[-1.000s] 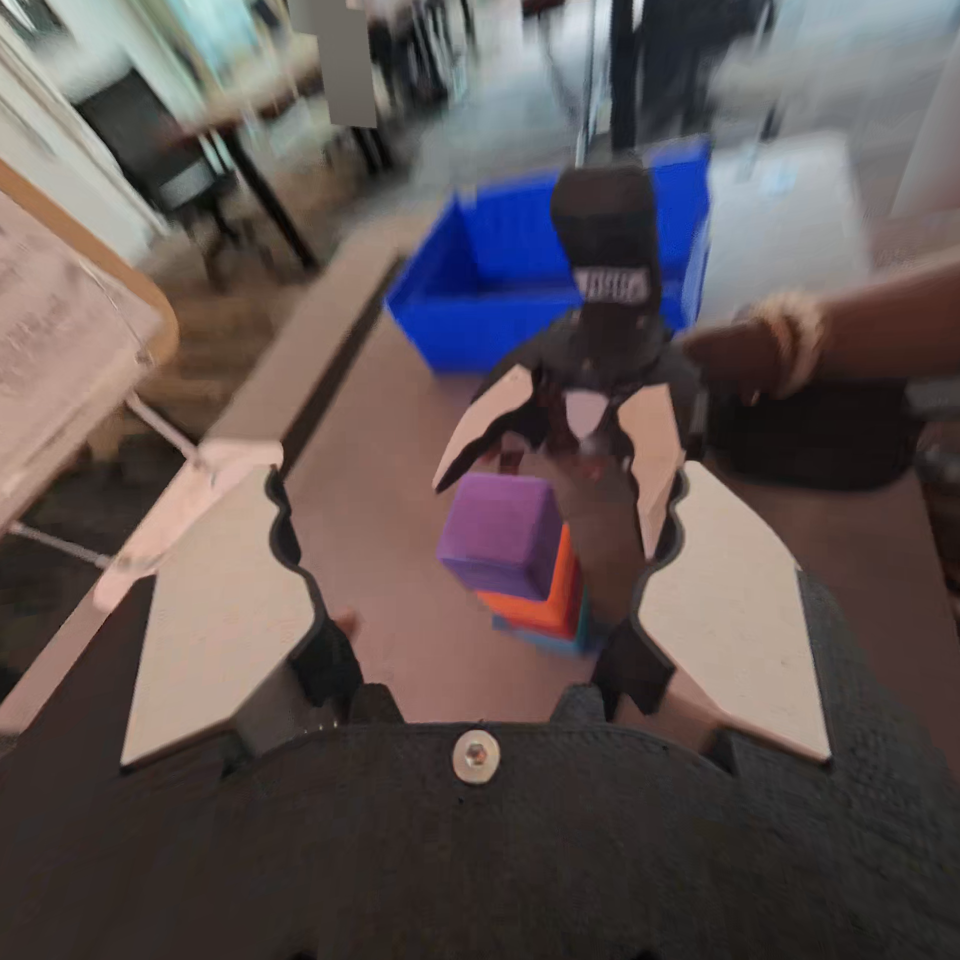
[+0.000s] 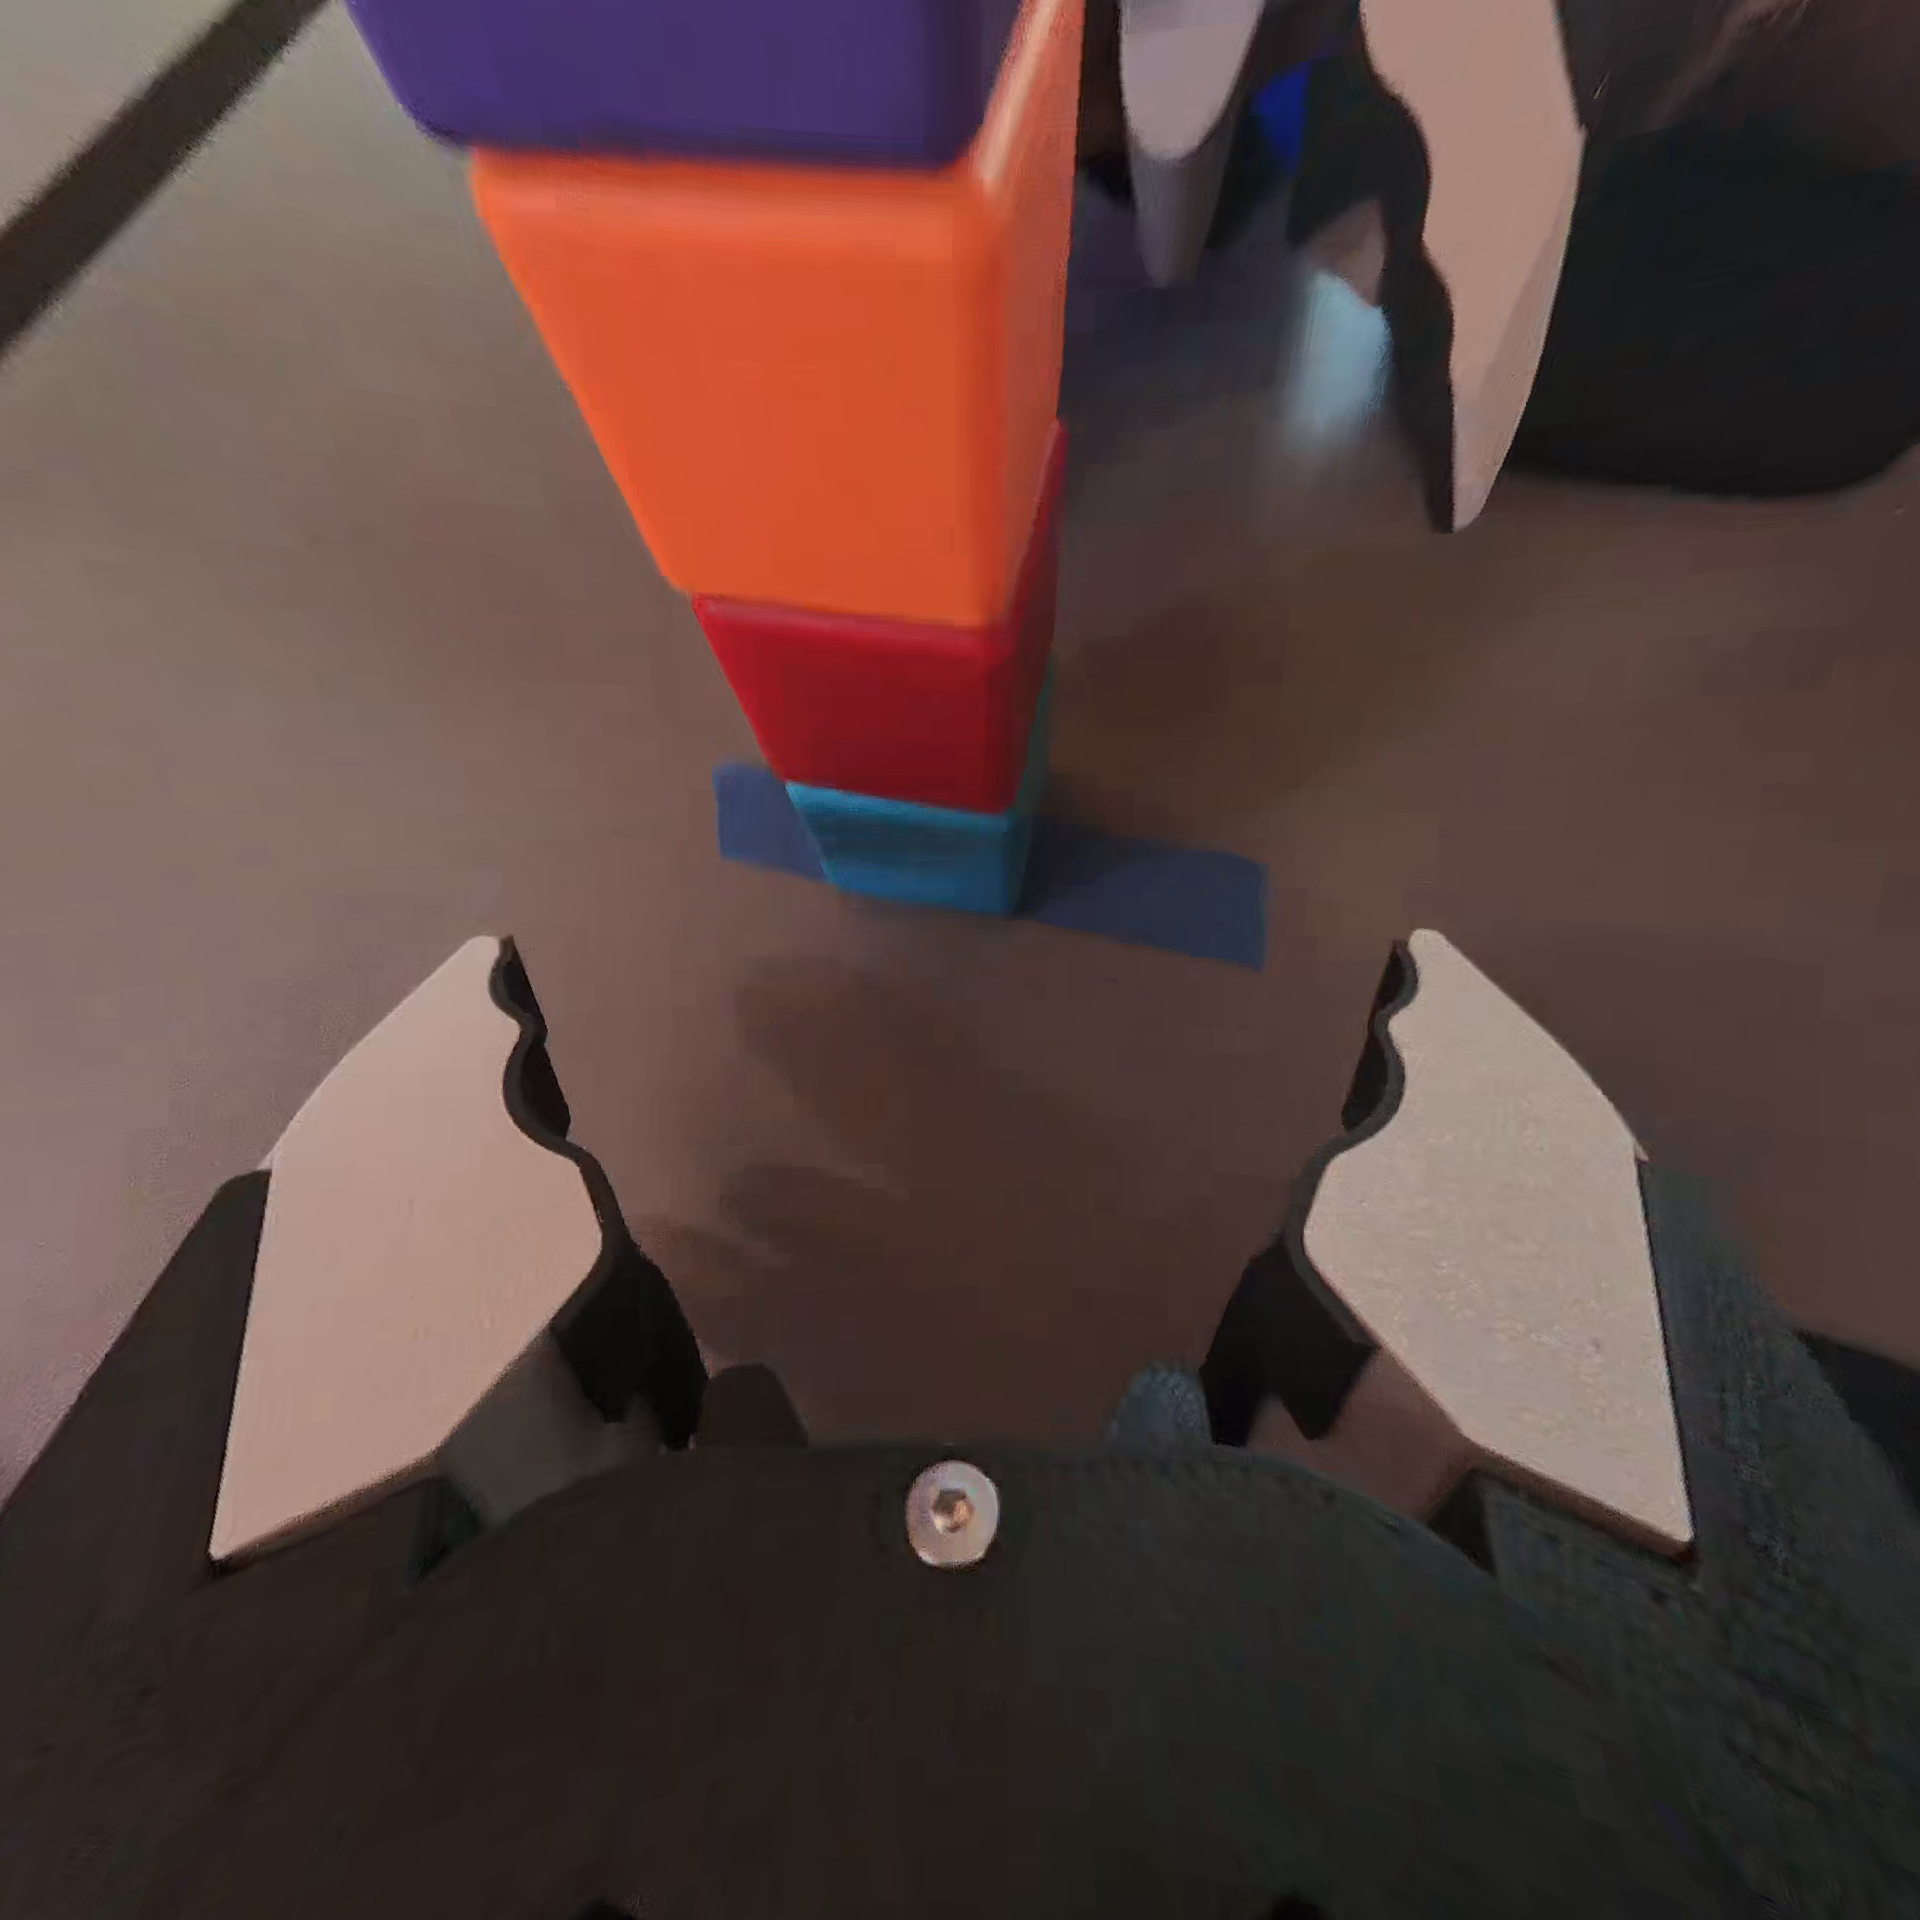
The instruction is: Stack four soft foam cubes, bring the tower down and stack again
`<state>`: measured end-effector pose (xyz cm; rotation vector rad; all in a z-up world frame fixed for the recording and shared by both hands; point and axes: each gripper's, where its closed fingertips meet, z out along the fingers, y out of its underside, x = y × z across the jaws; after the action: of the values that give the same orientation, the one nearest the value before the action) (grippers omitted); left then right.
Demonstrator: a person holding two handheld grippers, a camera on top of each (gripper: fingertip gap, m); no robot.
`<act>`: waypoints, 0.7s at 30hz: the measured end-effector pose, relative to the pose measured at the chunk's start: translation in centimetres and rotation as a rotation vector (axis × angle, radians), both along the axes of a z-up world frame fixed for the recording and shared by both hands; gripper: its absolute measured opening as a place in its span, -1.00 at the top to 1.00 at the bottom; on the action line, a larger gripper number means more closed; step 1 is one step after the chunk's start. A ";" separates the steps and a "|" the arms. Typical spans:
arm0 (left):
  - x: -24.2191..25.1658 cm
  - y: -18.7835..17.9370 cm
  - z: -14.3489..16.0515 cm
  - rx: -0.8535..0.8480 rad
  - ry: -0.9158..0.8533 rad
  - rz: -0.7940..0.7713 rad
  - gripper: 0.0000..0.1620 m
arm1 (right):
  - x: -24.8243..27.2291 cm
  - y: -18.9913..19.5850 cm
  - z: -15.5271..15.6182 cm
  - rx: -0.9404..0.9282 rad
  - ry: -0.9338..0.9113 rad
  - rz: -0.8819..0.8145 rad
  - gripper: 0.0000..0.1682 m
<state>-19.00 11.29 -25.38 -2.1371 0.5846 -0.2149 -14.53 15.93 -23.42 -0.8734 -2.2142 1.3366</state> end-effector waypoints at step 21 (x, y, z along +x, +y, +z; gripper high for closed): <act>1.5 3.2 11.8 0.653 -0.398 0.067 -0.67 | -0.8 0.8 11.4 -0.456 0.455 -0.111 -0.51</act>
<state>-17.47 14.47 -13.61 -1.4268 0.2909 -0.3477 -15.37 16.77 -12.05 -0.7294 -1.5240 1.8084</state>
